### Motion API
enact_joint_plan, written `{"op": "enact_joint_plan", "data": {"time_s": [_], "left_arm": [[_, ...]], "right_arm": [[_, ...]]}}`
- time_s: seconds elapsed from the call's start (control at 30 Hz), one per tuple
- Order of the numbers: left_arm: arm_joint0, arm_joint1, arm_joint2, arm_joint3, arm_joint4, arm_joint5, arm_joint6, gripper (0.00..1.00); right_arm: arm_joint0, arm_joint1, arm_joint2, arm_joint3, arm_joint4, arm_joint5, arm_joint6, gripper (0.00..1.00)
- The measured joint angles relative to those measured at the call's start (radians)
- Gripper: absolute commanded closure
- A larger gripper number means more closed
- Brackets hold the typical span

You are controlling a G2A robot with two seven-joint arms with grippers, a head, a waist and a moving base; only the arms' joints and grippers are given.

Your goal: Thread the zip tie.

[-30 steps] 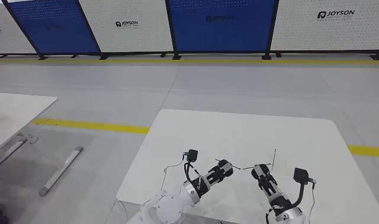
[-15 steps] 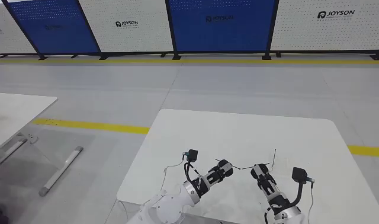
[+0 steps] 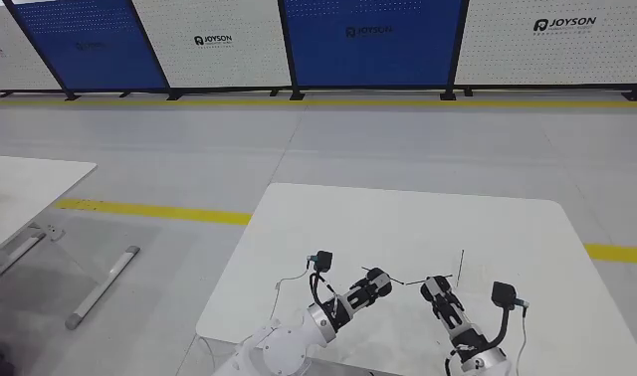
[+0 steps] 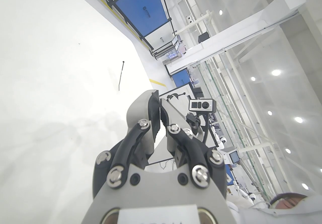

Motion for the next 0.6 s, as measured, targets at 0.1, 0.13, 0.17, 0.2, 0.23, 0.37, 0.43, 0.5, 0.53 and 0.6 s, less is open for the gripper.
{"op": "enact_joint_plan", "data": {"time_s": [0.1, 0.13, 0.17, 0.2, 0.23, 0.37, 0.43, 0.5, 0.53, 0.6], "left_arm": [[0.000, 0.000, 0.000, 0.000, 0.000, 0.000, 0.000, 1.00], [0.000, 0.000, 0.000, 0.000, 0.000, 0.000, 0.000, 1.00], [0.000, 0.000, 0.000, 0.000, 0.000, 0.000, 0.000, 1.00], [0.000, 0.000, 0.000, 0.000, 0.000, 0.000, 0.000, 1.00], [0.000, 0.000, 0.000, 0.000, 0.000, 0.000, 0.000, 1.00], [0.000, 0.000, 0.000, 0.000, 0.000, 0.000, 0.000, 1.00], [0.000, 0.000, 0.000, 0.000, 0.000, 0.000, 0.000, 1.00], [0.000, 0.000, 0.000, 0.000, 0.000, 0.000, 0.000, 1.00], [0.000, 0.000, 0.000, 0.000, 0.000, 0.000, 0.000, 1.00], [0.000, 0.000, 0.000, 0.000, 0.000, 0.000, 0.000, 1.00]], "right_arm": [[0.003, -0.001, 0.000, 0.001, -0.004, 0.003, 0.004, 1.00], [0.005, -0.001, -0.002, 0.002, -0.006, 0.005, 0.005, 1.00], [0.007, -0.001, -0.004, 0.002, -0.008, 0.006, 0.005, 1.00], [0.008, -0.002, -0.005, 0.004, -0.010, 0.008, 0.005, 1.00], [0.011, -0.002, -0.007, 0.005, -0.012, 0.010, 0.005, 1.00], [0.018, -0.004, -0.012, 0.012, -0.014, 0.014, 0.009, 1.00], [0.019, -0.005, -0.014, 0.014, -0.015, 0.015, 0.009, 1.00], [0.019, -0.005, -0.014, 0.015, -0.011, 0.013, 0.004, 1.00], [0.016, -0.006, -0.011, 0.014, -0.006, 0.009, 0.000, 1.00], [0.011, -0.006, -0.007, 0.011, -0.001, 0.003, -0.004, 1.00]]}}
